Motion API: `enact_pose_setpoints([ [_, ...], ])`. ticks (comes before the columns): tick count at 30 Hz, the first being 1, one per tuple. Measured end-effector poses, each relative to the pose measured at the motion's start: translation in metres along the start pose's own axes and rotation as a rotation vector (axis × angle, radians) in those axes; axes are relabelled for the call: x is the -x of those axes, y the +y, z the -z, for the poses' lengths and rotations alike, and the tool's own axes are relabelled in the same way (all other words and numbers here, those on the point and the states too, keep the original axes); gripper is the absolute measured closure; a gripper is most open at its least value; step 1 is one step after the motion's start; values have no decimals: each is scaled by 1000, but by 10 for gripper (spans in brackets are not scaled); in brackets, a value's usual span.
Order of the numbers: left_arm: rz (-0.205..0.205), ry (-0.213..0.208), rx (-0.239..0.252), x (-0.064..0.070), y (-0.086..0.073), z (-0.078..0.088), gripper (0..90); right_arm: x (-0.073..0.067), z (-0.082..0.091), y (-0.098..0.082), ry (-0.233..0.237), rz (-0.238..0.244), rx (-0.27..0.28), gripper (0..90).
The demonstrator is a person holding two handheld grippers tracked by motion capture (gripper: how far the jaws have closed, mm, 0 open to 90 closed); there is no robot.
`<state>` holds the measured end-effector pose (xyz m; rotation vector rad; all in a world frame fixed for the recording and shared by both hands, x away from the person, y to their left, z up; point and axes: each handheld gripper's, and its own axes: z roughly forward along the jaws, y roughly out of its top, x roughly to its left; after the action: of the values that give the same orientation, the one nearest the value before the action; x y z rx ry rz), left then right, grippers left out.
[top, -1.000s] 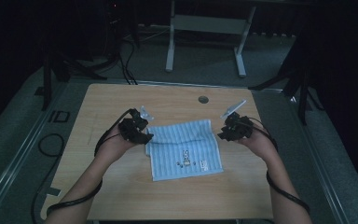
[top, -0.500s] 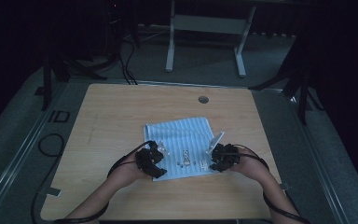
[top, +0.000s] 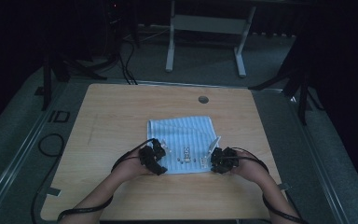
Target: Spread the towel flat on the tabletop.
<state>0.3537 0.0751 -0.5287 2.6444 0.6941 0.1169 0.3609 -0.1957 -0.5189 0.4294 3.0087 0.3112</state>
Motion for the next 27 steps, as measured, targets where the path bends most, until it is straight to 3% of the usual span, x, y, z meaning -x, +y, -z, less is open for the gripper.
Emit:
enact_pose_setpoints([
  [3,23,-4,5,-15,7,-1,575,5,-1,1,6,-20,7,828],
  [5,31,-16,9,-21,12,-3,767,11,-2,2,20,-46,22,840],
  [6,39,-18,9,-22,14,-3,823,14,-2,3,30,-63,25,845],
  [10,38,-11,0,-24,20,-1,855,19,-1,5,12,-72,22,853],
  [11,49,8,11,-28,26,8,855,20,1,5,1,-72,28,854],
  [15,75,40,85,-33,39,46,856,27,39,10,-75,-96,112,855],
  [16,75,40,85,-33,39,46,856,27,39,10,-75,-96,112,855],
  [17,77,59,136,-31,43,69,856,27,51,10,-98,-94,135,856],
  [18,66,61,158,-29,43,79,855,24,74,12,-134,-90,173,855],
  [19,59,67,201,-23,43,97,856,22,84,12,-155,-87,193,855],
  [22,9,73,267,-4,34,134,854,3,126,8,-212,-51,266,855],
  [23,2,68,283,1,30,142,854,-8,142,4,-219,-40,295,855],
  [25,-18,16,318,16,15,158,853,-27,157,-3,-219,-4,331,854],
  [27,-44,-25,327,33,-1,163,852,-50,166,-13,-192,35,360,853],
])
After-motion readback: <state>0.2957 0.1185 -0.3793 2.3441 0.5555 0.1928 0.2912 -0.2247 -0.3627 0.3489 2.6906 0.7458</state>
